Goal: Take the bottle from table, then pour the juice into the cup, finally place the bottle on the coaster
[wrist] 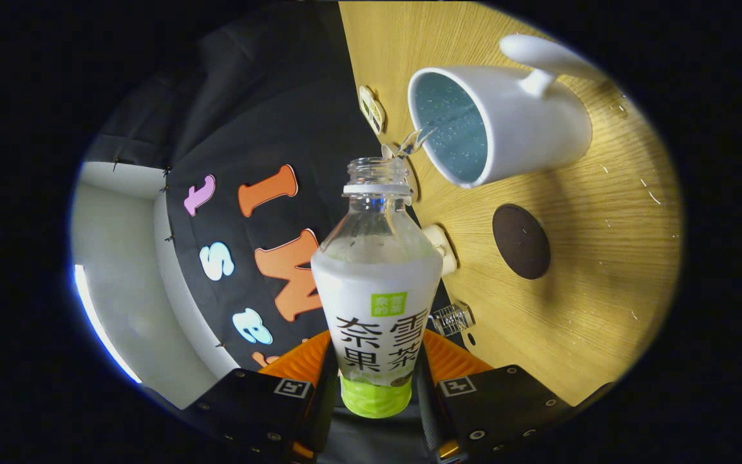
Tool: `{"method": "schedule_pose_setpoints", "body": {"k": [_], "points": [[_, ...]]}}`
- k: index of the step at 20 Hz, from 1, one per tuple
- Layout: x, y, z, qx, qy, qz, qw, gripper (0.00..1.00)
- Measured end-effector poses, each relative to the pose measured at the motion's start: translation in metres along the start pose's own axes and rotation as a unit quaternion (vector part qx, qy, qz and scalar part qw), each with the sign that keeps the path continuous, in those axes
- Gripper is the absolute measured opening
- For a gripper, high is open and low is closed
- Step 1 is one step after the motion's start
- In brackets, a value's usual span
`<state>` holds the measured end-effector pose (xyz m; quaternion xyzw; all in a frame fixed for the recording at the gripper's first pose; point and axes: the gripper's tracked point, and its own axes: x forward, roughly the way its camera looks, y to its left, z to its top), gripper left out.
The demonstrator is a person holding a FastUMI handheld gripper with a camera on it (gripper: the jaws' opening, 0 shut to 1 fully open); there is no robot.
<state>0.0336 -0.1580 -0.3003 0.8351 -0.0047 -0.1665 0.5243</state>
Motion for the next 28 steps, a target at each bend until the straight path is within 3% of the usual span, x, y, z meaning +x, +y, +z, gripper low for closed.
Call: {"method": "schedule_pose_setpoints", "body": {"k": [28], "points": [[0.004, 0.037, 0.016, 0.155, -0.023, 0.025, 0.987, 0.58]]}}
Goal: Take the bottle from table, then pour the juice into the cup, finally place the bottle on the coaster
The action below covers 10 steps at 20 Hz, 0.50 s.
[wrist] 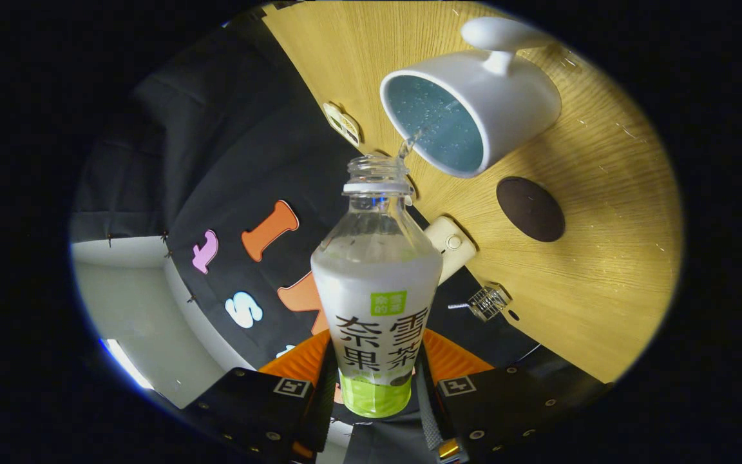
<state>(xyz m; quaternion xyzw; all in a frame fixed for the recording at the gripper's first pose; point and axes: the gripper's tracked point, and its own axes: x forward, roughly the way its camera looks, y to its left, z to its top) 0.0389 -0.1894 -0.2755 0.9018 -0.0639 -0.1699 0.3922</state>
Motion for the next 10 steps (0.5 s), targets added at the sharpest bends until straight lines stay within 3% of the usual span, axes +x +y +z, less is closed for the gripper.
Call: {"method": "schedule_pose_setpoints", "body": {"k": [10], "points": [[-0.002, 0.009, -0.008, 0.047, 0.006, 0.036, 0.998, 0.58]]}}
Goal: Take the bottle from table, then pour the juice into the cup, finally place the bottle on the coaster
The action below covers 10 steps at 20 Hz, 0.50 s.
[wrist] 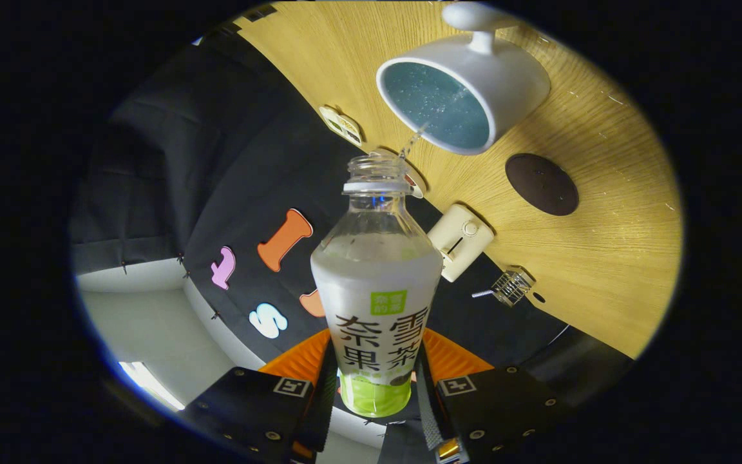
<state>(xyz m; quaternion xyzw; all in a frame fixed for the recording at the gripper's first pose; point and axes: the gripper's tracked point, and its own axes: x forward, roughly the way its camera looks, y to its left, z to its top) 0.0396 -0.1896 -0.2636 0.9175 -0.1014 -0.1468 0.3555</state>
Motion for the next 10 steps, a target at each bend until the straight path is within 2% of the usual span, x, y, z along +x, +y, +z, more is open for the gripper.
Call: {"method": "schedule_pose_setpoints", "body": {"k": [3, 6, 8, 10], "points": [[0.004, -0.008, -0.002, -0.029, 0.000, -0.016, 0.999, 0.58], [0.010, -0.024, -0.001, -0.106, -0.002, -0.052, 0.993, 0.57], [0.010, -0.034, 0.005, -0.164, 0.000, -0.070, 0.984, 0.57], [0.007, -0.048, 0.008, -0.236, 0.007, -0.092, 0.967, 0.57]]}}
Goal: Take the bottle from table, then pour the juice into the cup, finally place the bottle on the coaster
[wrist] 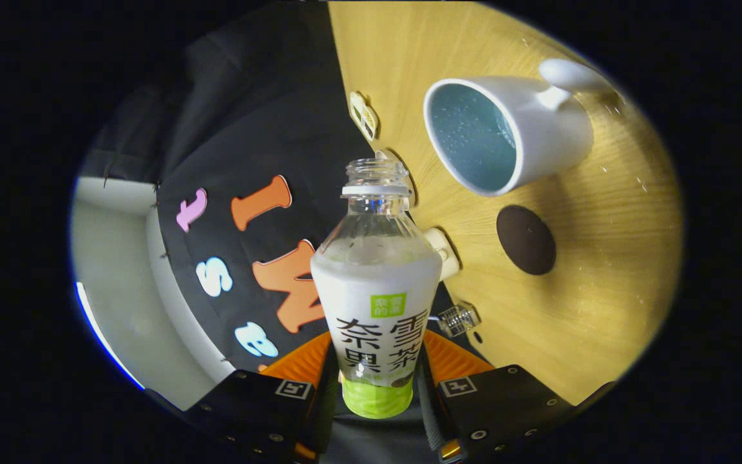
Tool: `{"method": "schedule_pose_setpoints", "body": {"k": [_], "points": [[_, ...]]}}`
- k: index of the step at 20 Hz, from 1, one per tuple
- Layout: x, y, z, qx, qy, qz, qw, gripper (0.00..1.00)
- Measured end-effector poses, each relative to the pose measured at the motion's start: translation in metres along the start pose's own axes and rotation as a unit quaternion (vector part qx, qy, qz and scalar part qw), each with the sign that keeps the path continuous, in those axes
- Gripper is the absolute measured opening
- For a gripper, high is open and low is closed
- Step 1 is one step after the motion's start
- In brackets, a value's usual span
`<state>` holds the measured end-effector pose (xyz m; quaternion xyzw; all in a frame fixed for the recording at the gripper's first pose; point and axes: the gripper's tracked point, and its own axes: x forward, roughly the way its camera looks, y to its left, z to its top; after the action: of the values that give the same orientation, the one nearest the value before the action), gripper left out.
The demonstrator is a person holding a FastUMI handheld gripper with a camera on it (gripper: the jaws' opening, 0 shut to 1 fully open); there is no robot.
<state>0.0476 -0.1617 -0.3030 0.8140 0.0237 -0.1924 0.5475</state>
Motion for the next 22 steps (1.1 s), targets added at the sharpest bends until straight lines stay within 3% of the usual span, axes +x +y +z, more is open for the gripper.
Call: {"method": "schedule_pose_setpoints", "body": {"k": [2, 5, 10, 17, 20, 22], "points": [[-0.002, -0.007, 0.002, -0.066, 0.000, -0.012, 0.998, 0.57], [0.000, 0.002, 0.002, -0.156, -0.013, 0.006, 0.988, 0.57], [-0.001, 0.016, -0.002, -0.317, -0.037, 0.045, 0.947, 0.57], [0.000, 0.037, -0.006, -0.492, -0.054, 0.086, 0.864, 0.57], [0.002, 0.043, -0.010, -0.576, -0.056, 0.089, 0.811, 0.57], [0.004, 0.045, -0.004, -0.638, -0.069, 0.080, 0.763, 0.58]]}}
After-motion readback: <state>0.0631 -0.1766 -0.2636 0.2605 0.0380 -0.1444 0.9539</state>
